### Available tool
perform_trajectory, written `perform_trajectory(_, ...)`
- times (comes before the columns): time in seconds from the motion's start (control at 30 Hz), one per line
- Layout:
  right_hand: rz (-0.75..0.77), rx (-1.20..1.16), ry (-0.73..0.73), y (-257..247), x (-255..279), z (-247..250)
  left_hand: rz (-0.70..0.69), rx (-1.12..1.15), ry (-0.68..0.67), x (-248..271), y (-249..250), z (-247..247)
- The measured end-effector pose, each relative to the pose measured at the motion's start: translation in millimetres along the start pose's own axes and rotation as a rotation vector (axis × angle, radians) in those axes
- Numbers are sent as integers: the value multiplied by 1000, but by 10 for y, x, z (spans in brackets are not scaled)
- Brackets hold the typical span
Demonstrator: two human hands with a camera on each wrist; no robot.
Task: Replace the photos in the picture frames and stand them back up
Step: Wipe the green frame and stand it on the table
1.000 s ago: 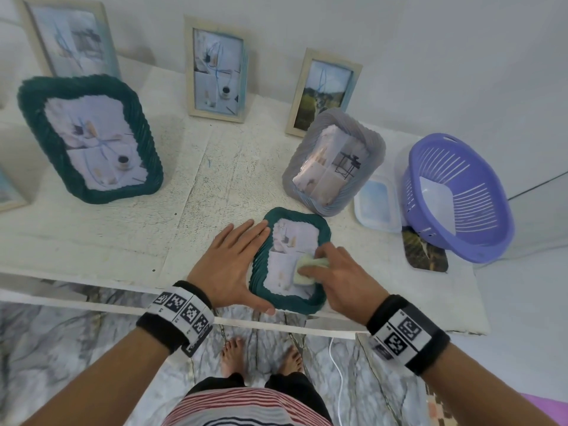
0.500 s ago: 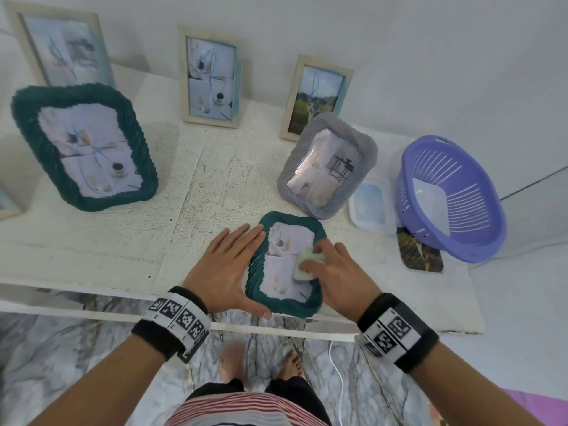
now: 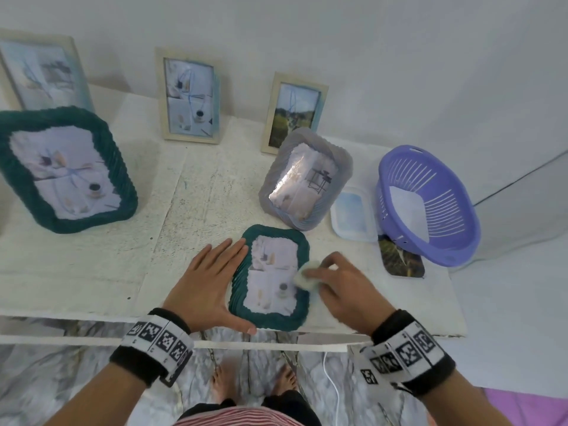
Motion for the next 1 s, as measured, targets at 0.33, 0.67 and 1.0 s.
perform_trajectory(0.33, -472, 257, 410, 383, -886, 555, 16, -1, -9, 9, 15, 37)
perform_trajectory(0.67, -454, 188, 360, 465, -831, 399, 3, -11, -25, 7, 16, 29)
perform_trajectory(1.0, -399, -316, 285, -178, -148, -342, 96, 148, 24, 108, 91, 34)
Point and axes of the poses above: each hand's wrist, its own x-axis away from the middle knuckle, its own z-axis out of the back of the hand, y = z × x, the point moved 2 cm from there along -x, towards the middle knuckle, and after that the axes turned 9 degrees about -x, right-handed, at the moved point
